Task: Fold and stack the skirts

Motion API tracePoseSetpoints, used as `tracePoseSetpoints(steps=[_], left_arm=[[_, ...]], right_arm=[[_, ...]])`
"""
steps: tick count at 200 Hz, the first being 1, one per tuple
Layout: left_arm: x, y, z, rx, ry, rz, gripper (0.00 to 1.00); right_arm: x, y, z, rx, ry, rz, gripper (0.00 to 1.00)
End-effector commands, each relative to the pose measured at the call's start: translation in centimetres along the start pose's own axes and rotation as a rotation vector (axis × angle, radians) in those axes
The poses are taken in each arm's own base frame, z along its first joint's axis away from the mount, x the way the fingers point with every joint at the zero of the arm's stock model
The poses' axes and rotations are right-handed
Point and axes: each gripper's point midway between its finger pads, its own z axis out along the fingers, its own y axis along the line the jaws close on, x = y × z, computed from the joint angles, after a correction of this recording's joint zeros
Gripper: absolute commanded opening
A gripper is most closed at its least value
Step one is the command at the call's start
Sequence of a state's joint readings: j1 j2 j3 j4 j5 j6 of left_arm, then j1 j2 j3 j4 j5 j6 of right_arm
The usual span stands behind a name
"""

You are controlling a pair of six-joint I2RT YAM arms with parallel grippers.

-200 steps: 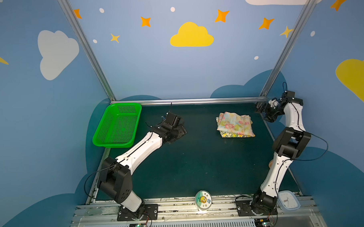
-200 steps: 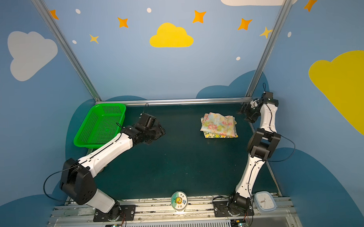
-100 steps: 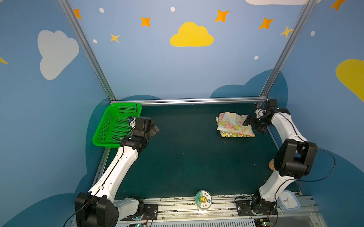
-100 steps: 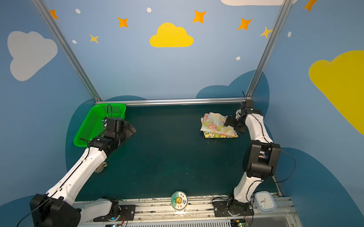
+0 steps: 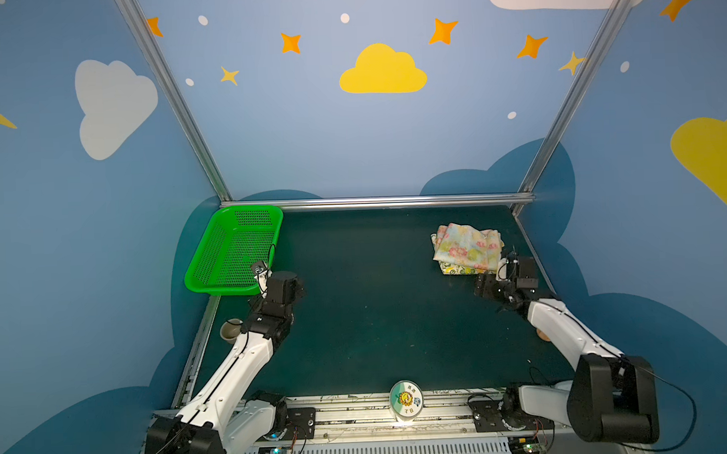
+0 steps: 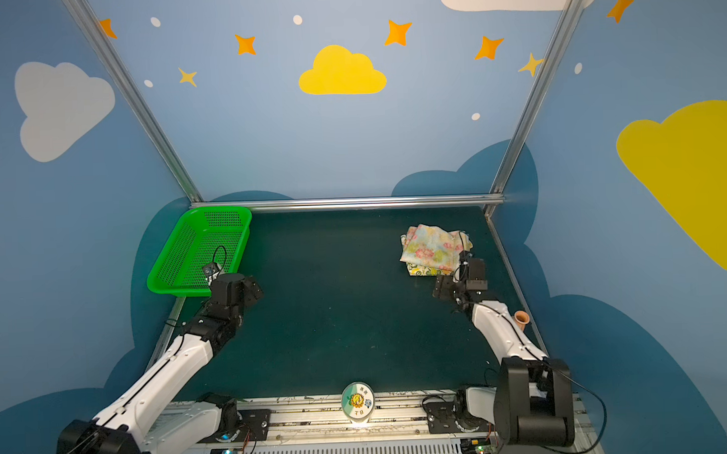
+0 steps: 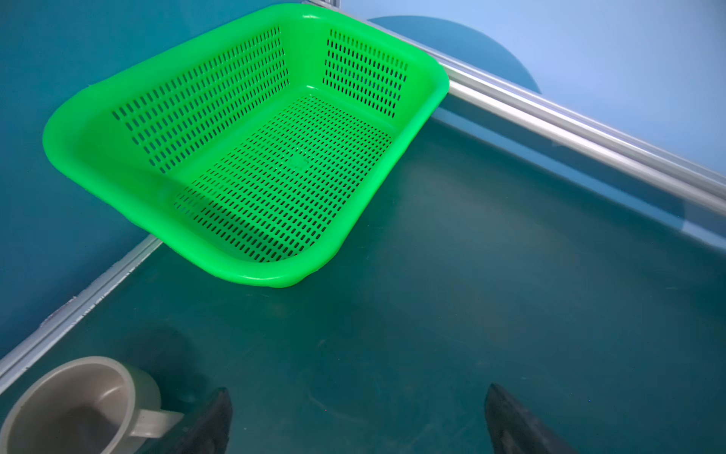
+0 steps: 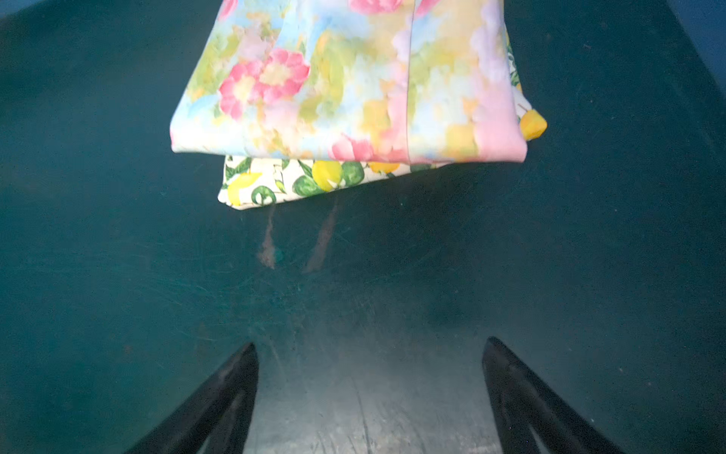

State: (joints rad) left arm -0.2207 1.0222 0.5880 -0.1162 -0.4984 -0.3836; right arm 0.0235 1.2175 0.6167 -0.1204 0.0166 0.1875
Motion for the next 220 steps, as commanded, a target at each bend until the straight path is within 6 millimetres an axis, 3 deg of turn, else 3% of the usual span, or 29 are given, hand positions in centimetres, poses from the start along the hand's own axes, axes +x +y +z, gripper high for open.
tracePoseSetpoints(steps=[1, 56, 84, 137, 220], left_arm=[[-1.9, 0.7, 0.4, -0.047, -0.130, 0.043, 1.00], [-0.5, 1.6, 3.3, -0.033, -0.215, 0.069, 1.00], [0.1, 0.8, 5.4, 0.029, -0.195, 0.107, 1.00], [2.1, -0.4, 9.9, 0.096, -0.084, 0.135, 1.00], [3.2, -0.8, 10.1, 0.185, -0.072, 0.129, 1.00]], right_arm=[[-4.2, -0.2, -0.5, 0.030, -0.267, -0.060, 0.88], [-4.5, 0.0, 1.7, 0.026, -0.311, -0.090, 0.88], [-3.2, -0.3, 4.0, 0.041, -0.291, -0.096, 0.89], [-3.4, -0.6, 4.4, 0.064, -0.257, -0.078, 0.89], [-3.5, -0.6, 4.5, 0.063, -0.254, -0.078, 0.90]])
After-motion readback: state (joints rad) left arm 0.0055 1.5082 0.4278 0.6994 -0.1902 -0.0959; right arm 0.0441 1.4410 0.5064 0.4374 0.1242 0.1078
